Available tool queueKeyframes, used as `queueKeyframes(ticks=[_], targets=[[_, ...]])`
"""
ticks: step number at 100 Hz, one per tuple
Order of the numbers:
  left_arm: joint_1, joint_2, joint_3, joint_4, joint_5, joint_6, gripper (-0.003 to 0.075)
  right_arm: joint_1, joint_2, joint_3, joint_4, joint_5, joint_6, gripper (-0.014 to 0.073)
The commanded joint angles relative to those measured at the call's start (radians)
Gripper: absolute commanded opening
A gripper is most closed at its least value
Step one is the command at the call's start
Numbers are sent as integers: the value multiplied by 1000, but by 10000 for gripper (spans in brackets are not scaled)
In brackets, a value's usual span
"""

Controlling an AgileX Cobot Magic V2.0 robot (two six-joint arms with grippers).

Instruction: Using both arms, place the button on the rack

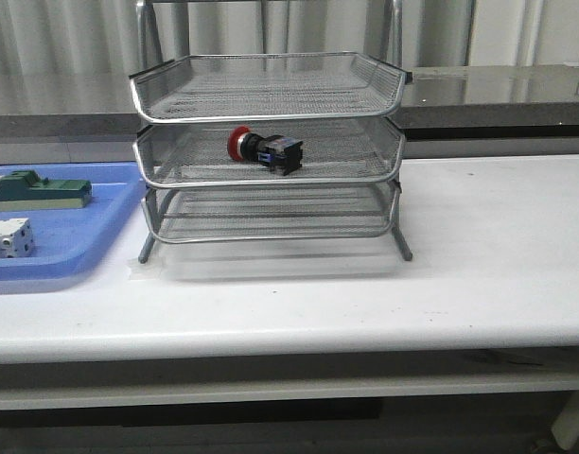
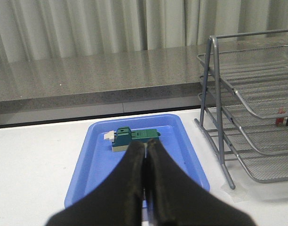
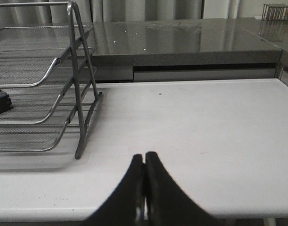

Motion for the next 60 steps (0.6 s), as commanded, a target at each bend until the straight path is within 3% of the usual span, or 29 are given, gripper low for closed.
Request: queueKeyframes(ticks=[1,24,60], targets=[[0,8,-26,-13,-79,-9,-20,-10,-26,2,7,-108,-3,-57],[0,8,-26,-13,-79,-9,-20,-10,-146,63,13,-122,-3,-57],[0,8,-26,-13,-79,-9,-20,-10,-144,115,14,-132,-3,-57]])
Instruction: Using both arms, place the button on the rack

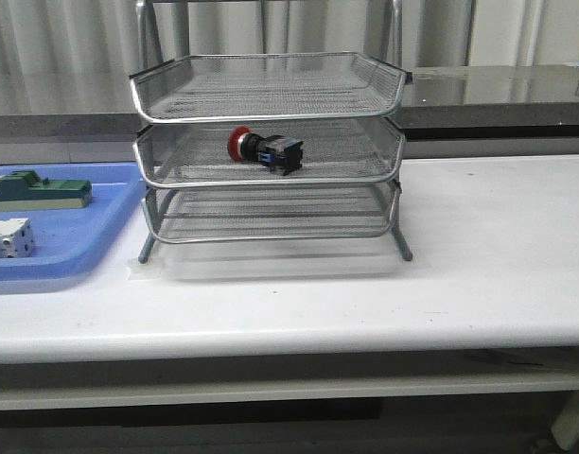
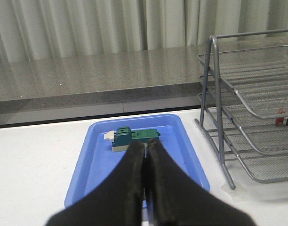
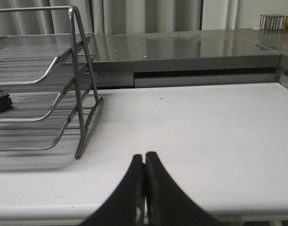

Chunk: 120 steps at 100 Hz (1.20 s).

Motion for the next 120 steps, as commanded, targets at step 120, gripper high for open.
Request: queueKeyframes(ticks=[120], targets=[[0,8,-26,-13,-79,-9,-20,-8,-17,15,2,-93,-3,-57]])
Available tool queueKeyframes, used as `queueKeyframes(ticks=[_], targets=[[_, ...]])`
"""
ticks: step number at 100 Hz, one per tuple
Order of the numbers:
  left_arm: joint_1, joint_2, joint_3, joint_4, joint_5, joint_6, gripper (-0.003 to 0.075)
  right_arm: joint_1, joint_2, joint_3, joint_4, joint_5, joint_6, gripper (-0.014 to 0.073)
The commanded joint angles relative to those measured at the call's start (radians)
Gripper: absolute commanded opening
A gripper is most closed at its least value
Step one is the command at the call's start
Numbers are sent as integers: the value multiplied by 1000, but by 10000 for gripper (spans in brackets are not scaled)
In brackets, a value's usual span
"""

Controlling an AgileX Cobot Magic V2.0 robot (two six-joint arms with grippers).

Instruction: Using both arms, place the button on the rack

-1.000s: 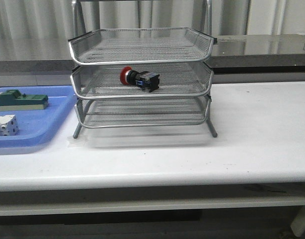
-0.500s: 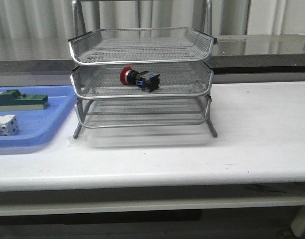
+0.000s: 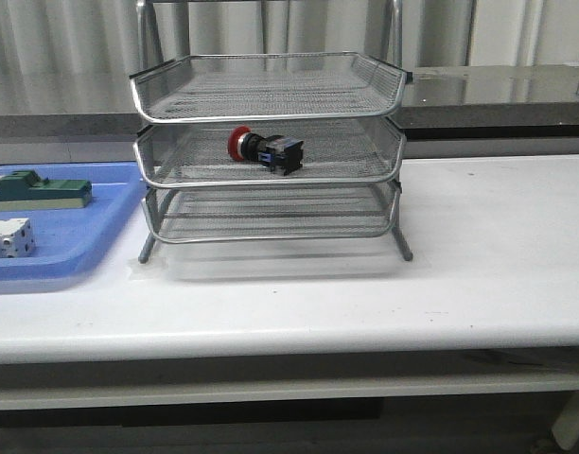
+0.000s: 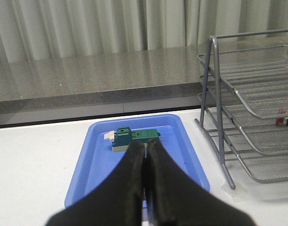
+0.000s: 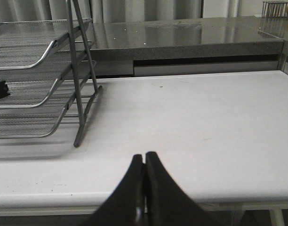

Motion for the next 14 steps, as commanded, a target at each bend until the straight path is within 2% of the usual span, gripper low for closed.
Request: queueKeyframes(ticks=[1,14], targets=[[0,8,-26,-13,-79,-9,-20,-8,-17,-15,-1,-86,-5,-57],[0,8,-26,-13,-79,-9,-20,-8,-17,-15,-1,-86,-5,-57]])
